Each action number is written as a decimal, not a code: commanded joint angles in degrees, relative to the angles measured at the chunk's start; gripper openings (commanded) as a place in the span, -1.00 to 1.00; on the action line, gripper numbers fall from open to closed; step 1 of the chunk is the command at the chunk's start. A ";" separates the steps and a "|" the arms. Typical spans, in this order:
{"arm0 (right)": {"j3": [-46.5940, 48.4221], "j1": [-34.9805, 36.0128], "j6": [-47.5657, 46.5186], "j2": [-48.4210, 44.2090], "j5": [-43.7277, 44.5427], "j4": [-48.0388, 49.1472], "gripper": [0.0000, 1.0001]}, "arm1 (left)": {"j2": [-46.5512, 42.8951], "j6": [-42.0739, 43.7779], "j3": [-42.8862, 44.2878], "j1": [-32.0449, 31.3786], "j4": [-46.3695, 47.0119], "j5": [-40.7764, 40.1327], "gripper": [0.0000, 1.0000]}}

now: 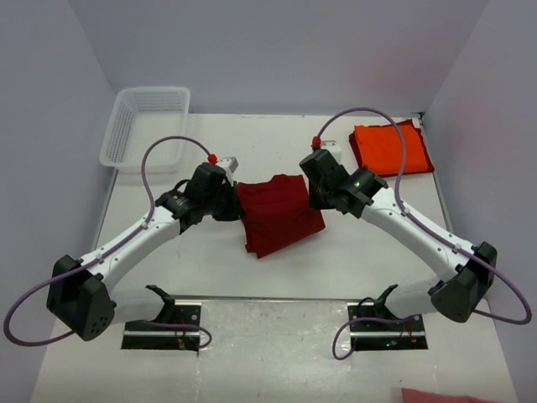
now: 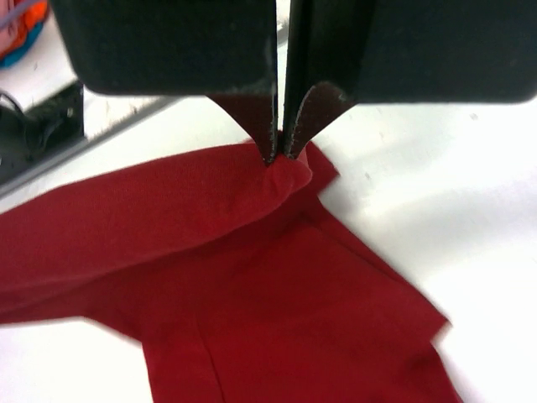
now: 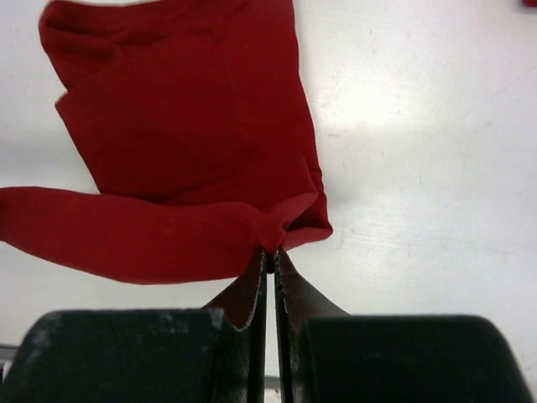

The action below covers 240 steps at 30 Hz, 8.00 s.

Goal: Fold and stack the t-shirts
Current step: Fold the long partially folded tshirt into a neat square

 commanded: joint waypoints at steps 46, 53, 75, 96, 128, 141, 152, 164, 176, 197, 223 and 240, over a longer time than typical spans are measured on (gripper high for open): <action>39.51 -23.68 -18.92 41.00 -17.48 8.78 0.34 | 39.89 9.24 41.90 14.98 10.96 13.19 -0.44; 21.05 -26.31 -9.76 32.47 -45.22 18.49 -1.00 | 47.26 -0.43 37.14 10.93 32.29 42.67 -1.00; 4.68 -30.27 3.25 43.36 -73.93 35.42 -1.00 | 75.40 -18.80 49.53 14.09 58.52 59.57 -1.00; 3.20 -29.83 13.69 45.03 -58.44 22.05 -1.00 | 83.31 -24.78 48.04 18.75 65.20 58.96 -1.00; -32.93 -20.09 17.40 24.83 -55.47 44.73 -1.00 | 67.06 -11.87 25.72 19.45 59.16 56.94 -1.00; -21.97 -1.27 10.47 -2.07 -28.48 23.82 -1.00 | 49.75 0.88 31.95 15.94 39.29 52.55 -0.87; 2.03 -7.32 -5.97 8.27 -19.58 13.53 -0.06 | 29.02 1.32 22.06 15.50 21.43 18.19 -0.68; 27.41 -23.67 -12.39 43.51 -56.20 15.55 -1.00 | 30.56 -1.92 7.88 15.50 28.20 18.96 -1.00; 28.25 -25.53 -8.18 54.09 -59.26 15.64 -1.00 | 37.96 -0.35 9.28 16.20 30.23 17.39 -1.00; 28.94 -27.11 -3.60 52.24 -40.53 7.47 -1.00 | 35.86 2.02 6.82 20.77 26.01 9.13 -1.00; 0.03 -26.23 -8.18 28.33 -50.26 23.09 0.57 | 23.89 3.43 2.07 13.21 21.96 8.51 -1.00; -2.70 -26.32 -8.09 33.95 -47.28 24.16 0.59 | 30.31 3.70 2.34 12.95 21.35 3.50 -1.00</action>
